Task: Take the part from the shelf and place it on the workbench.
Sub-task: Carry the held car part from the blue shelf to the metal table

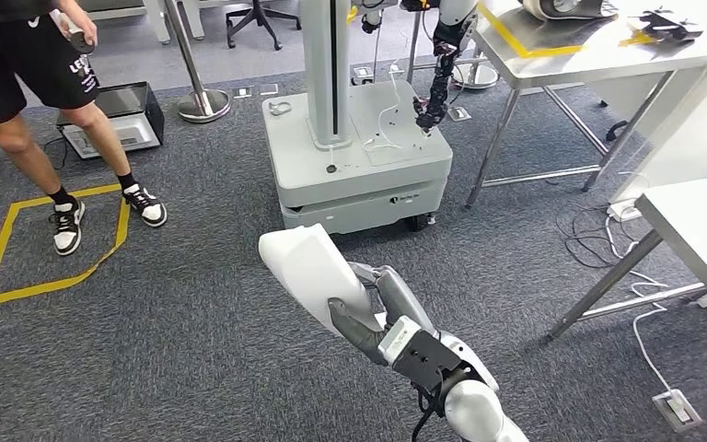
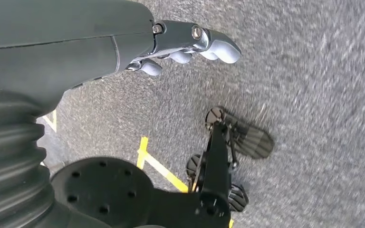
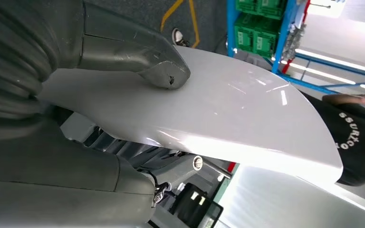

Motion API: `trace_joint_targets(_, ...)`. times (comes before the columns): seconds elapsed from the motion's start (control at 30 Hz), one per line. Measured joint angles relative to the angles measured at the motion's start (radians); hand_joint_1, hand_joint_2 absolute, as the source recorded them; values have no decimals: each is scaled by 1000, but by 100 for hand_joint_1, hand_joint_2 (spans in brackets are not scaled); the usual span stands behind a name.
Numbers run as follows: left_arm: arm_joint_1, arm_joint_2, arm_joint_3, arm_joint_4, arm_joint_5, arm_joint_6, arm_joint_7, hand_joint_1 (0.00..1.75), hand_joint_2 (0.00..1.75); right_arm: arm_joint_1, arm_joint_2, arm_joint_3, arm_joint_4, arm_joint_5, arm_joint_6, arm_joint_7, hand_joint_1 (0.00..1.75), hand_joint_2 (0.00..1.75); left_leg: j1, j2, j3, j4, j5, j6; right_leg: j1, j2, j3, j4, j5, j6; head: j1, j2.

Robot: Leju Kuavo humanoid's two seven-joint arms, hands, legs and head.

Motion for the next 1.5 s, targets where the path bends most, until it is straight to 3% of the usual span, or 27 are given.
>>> trace_joint_targets(0.03, -1, -4, 1, 1, -3, -1, 3, 0, 175, 0, -2, 4, 1, 5, 1, 3, 175, 175, 0, 10, 0, 2, -2, -1, -3, -4, 14, -22, 18, 2, 0, 0)
trace_joint_targets(0.13, -2, -14, 2, 3, -28, -5, 24, 0, 175, 0, -7, 12, 1, 23, -2, 14, 175, 175, 1, 34, -1, 15, -13, -14, -6, -40, 121, -218, 95, 2, 0, 0)
trace_joint_targets(0.2, -1, -18, 2, 3, -38, -5, 36, 0, 175, 3, -10, 15, -2, 31, -5, 17, 175, 175, -3, 45, -2, 19, -22, -27, -2, -51, 149, -272, 103, -9, -1, 0)
trace_joint_targets(0.27, -2, -22, 2, 3, -41, -4, 42, 0, 175, 7, -13, 18, -5, 35, -8, 19, 175, 175, -2, 56, 6, 15, -24, -38, 1, -36, 148, -273, 105, -24, -2, 0)
trace_joint_targets(0.33, -2, -25, 2, 4, -42, -4, 44, 0, 175, 10, -15, 20, -9, 37, -9, 19, 175, 175, 1, 40, 2, 35, -42, -48, -2, -22, 148, -278, 111, -37, -3, 0)
trace_joint_targets(0.37, -2, -26, 2, 4, -43, -4, 44, 0, 175, 10, -16, 22, -11, 37, -10, 19, 175, 175, 3, 20, -15, 74, -67, -52, -4, -15, 149, -280, 114, -42, -5, 0)
trace_joint_targets(0.43, 1, -27, 2, 5, -43, -1, 49, 0, 175, 10, -17, 26, -13, 37, -11, 20, 175, 175, 4, -18, -77, 203, -130, -53, -3, 0, 149, -281, 114, -48, -7, 0)
trace_joint_targets(0.47, 2, -27, 2, 5, -43, 2, 53, 0, 175, 11, -18, 28, -13, 36, -11, 20, 175, 175, 3, -26, -108, 264, -151, -52, -1, 9, 149, -281, 114, -50, -8, 0)
trace_joint_targets(0.5, 4, -27, 2, 5, -43, 7, 58, 0, 175, 13, -19, 29, -13, 34, -12, 19, 175, 175, 2, -29, -126, 295, -153, -50, 1, 19, 150, -280, 113, -50, -8, 0)
trace_joint_targets(0.53, 6, -27, 2, 5, -42, 11, 62, 0, 175, 14, -20, 29, -12, 30, -13, 15, 175, 175, 1, -32, -128, 288, -133, -46, 3, 30, 150, -280, 113, -51, -8, 0)
trace_joint_targets(0.57, 6, -26, 2, 5, -38, 14, 62, 0, 175, 14, -21, 29, -10, 22, -14, 8, 175, 175, -1, -37, -110, 241, -96, -40, 4, 41, 152, -279, 113, -51, -7, 0)
trace_joint_targets(0.63, 6, -22, 6, 6, -22, 19, 54, 0, 175, 1, -23, 30, 0, 5, -16, -15, 175, 175, -3, -67, -52, 100, -26, -29, 6, 61, 153, -278, 113, -49, -7, 0)
trace_joint_targets(0.7, 2, -14, 15, 5, -1, 21, 41, 0, 175, -19, -22, 30, 16, -9, -19, -39, 175, 175, -6, -91, -21, 26, -6, -24, 5, 78, 150, -278, 115, -41, -7, 0)
trace_joint_targets(0.77, -1, -6, 27, 4, 20, 20, 29, 0, 175, -28, -22, 30, 28, -24, -30, -58, 175, 175, -8, -85, -14, 18, -5, -18, 3, 94, 146, -282, 120, -27, -7, 0)
trace_joint_targets(0.8, -3, -4, 35, 3, 32, 19, 21, 0, 175, -26, -22, 30, 30, -33, -38, -65, 175, 175, -6, -77, -10, 12, 0, -14, 2, 93, 144, -281, 120, -21, -7, 0)
trace_joint_targets(0.87, -3, 2, 52, 2, 53, 16, 7, 0, 175, -13, -22, 29, 29, -56, -55, -74, 175, 175, -2, -58, -5, -1, 9, -3, 5, 60, 123, -238, 90, -13, -5, 0)
trace_joint_targets(0.93, 1, 8, 69, 2, 62, 17, 1, 0, 175, 12, -22, 27, 29, -81, -64, -76, 175, 175, -3, -38, -4, -4, 10, 4, 5, 16, 66, -119, 26, -8, -3, 0)
trace_joint_targets(0.97, 3, 11, 76, 2, 68, 18, -1, 0, 175, 29, -22, 25, 30, -94, -68, -78, 175, 175, -4, -28, -5, -2, 8, 5, 4, 7, 35, -55, 1, -5, -3, 0)
trace_joint_targets(1.0, 5, 13, 84, 2, 76, 19, -4, 0, 175, 48, -23, 23, 32, -108, -71, -81, 175, 175, -5, -16, -6, 0, 6, 5, 3, 3, 16, -15, -9, -3, -3, 0)
trace_joint_targets(1.03, 6, 14, 93, 2, 87, 21, -7, 0, 175, 64, -25, 20, 33, -120, -75, -88, 175, 175, -5, -6, -6, 3, 3, 4, 2, -1, 15, -12, 0, -1, -3, 0)
trace_joint_targets(1.07, 6, 15, 103, 2, 97, 26, -8, 0, 175, 79, -28, 17, 34, -128, -80, -99, 175, 175, -5, 4, -6, 6, 0, 3, 1, -6, 38, -52, 26, 0, -3, 0)
trace_joint_targets(1.13, 6, 16, 121, 1, 111, 41, -2, 0, 175, 97, -37, 13, 33, -135, -89, -121, 175, 175, -7, 21, -5, 15, -8, -4, 2, -31, 113, -188, 82, -3, -3, 0)
trace_joint_targets(1.2, 7, 18, 135, 1, 115, 51, -1, 0, 175, 103, -46, 12, 32, -146, -91, -143, 175, 175, -10, 34, -7, 22, -17, -14, 5, -47, 153, -265, 102, -15, -4, 0)
trace_joint_targets(1.3, 6, 20, 144, 0, 112, 33, -29, 0, 175, 96, -56, 11, 44, -163, -87, -173, 175, 175, -9, 46, 0, 21, -23, -30, 8, -29, 155, -275, 103, -35, -3, 0)
trace_joint_targets(1.37, 6, 19, 144, -1, 106, 12, -50, 0, 175, 82, -59, 12, 65, -159, -89, -189, 175, 175, -6, 18, -9, 53, -48, -40, 4, -17, 157, -283, 110, -46, -4, 0)
trace_joint_targets(1.43, 7, 19, 144, -1, 100, 0, -62, 0, 175, 61, -59, 18, 90, -153, -86, -207, 175, 175, -4, -19, -57, 159, -107, -47, 2, -5, 156, -285, 114, -53, -6, 0)
trace_joint_targets(1.5, 10, 18, 144, -1, 93, -4, -64, 0, 175, 33, -59, 32, 115, -157, -68, -222, 175, 175, -3, -29, -110, 268, -146, -49, 3, 13, 153, -284, 115, -55, -6, 0)
